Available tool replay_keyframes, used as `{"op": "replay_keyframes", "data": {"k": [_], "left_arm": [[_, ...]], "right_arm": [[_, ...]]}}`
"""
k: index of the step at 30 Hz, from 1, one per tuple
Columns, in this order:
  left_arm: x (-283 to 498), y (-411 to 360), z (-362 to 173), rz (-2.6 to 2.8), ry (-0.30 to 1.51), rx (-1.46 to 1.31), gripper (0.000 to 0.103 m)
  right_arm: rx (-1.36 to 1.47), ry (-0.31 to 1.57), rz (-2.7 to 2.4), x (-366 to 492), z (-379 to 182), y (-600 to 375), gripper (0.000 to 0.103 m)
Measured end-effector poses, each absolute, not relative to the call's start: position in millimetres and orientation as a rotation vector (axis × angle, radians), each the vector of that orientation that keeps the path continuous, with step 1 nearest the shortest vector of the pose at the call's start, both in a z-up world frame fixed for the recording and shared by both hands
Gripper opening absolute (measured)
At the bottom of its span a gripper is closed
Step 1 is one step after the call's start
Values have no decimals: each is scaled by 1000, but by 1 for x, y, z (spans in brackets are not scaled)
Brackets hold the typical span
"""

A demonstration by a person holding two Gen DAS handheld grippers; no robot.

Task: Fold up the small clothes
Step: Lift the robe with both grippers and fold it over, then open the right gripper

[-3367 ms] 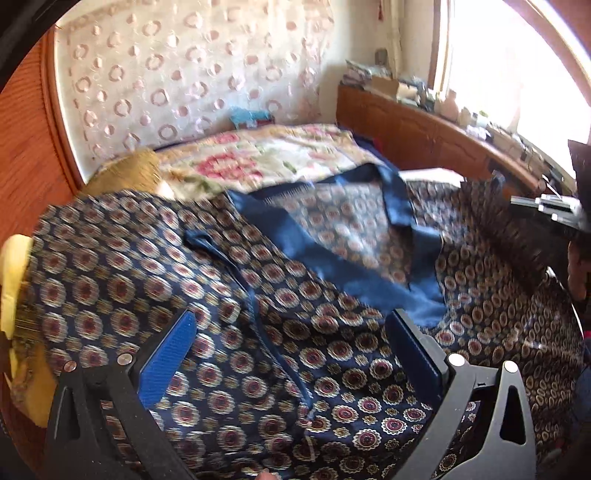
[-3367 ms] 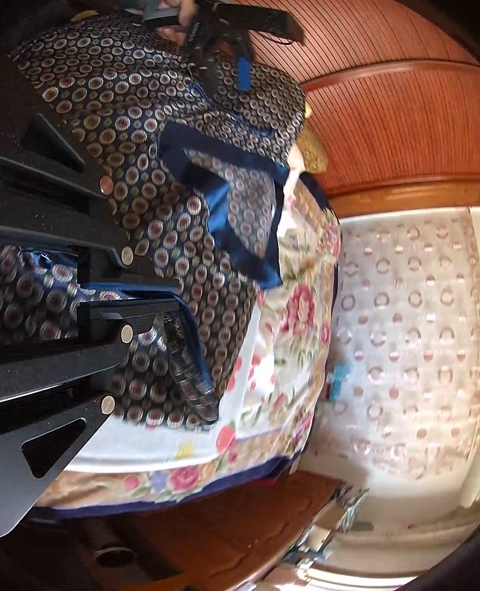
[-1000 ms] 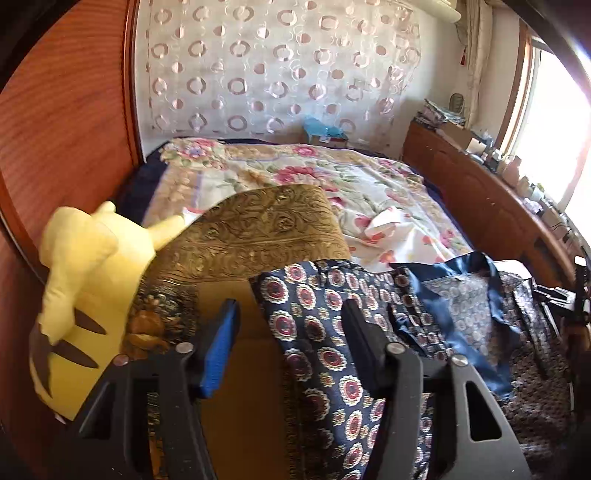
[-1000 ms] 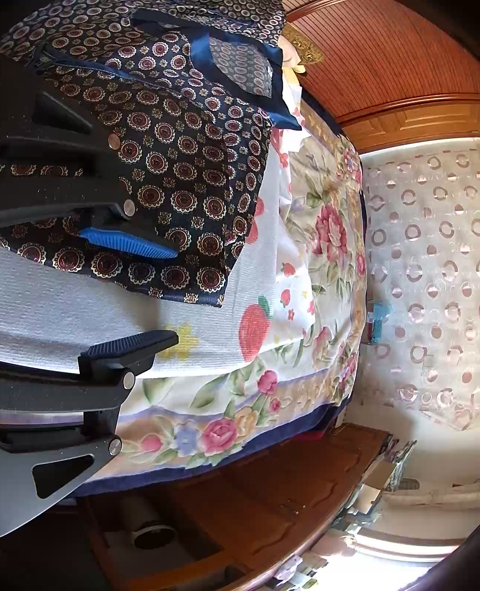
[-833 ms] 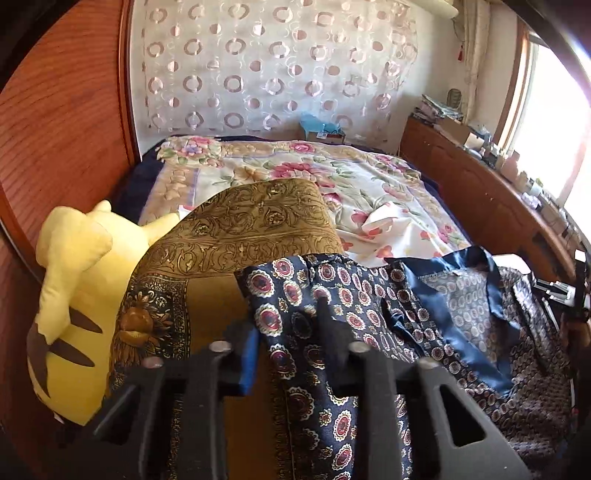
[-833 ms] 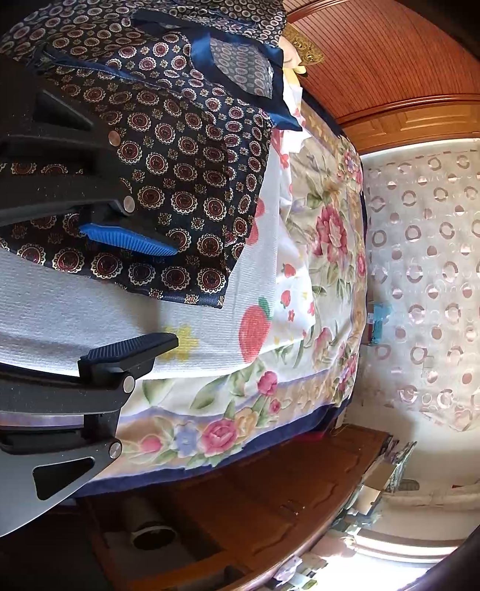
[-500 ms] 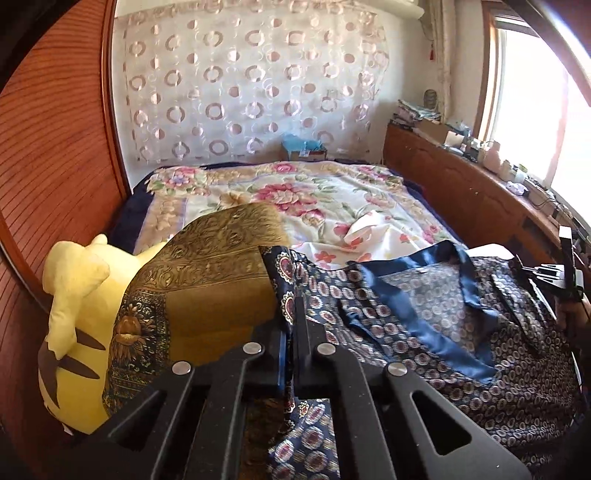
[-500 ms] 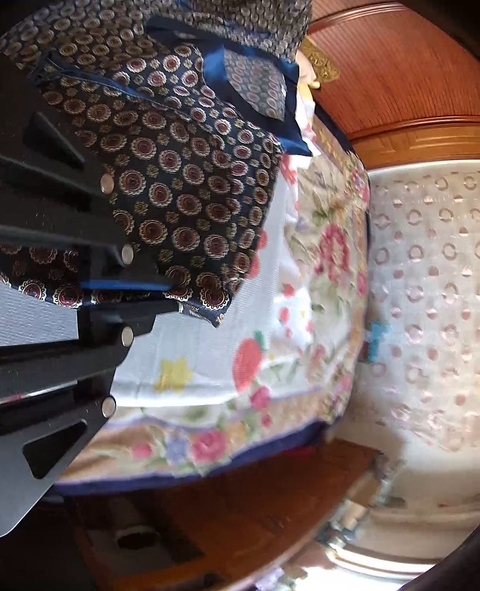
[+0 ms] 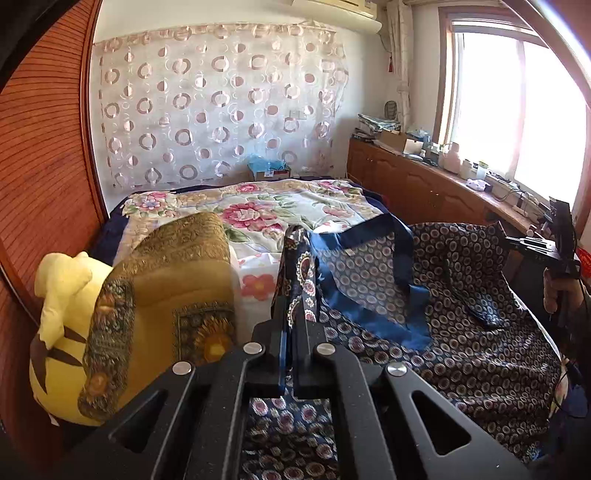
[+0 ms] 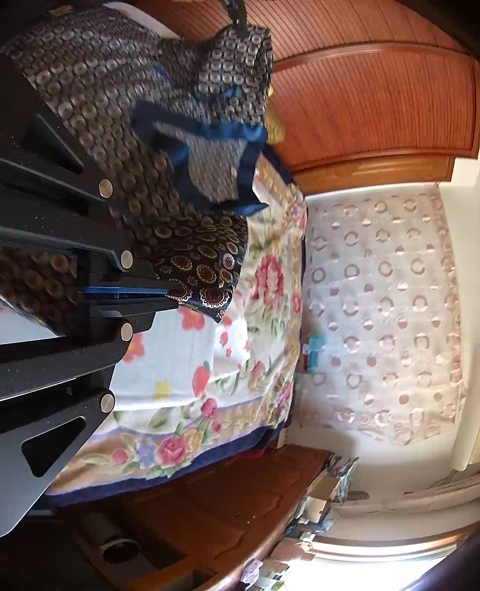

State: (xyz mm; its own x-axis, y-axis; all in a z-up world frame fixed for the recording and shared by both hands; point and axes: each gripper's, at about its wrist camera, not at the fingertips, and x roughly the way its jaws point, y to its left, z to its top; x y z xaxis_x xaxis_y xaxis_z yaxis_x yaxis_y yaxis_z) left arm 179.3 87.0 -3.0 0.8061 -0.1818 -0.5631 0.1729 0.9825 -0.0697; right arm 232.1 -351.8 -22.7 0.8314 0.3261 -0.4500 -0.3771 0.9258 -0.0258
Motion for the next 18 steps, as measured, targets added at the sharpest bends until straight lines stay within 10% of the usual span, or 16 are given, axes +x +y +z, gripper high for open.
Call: {"op": "replay_keyframes", "data": {"k": [18], "left_arm": [[76,104,-68,-90,626,-129,2]], "right_arm": [[-48,464,368,116,-73,-393,1]]}}
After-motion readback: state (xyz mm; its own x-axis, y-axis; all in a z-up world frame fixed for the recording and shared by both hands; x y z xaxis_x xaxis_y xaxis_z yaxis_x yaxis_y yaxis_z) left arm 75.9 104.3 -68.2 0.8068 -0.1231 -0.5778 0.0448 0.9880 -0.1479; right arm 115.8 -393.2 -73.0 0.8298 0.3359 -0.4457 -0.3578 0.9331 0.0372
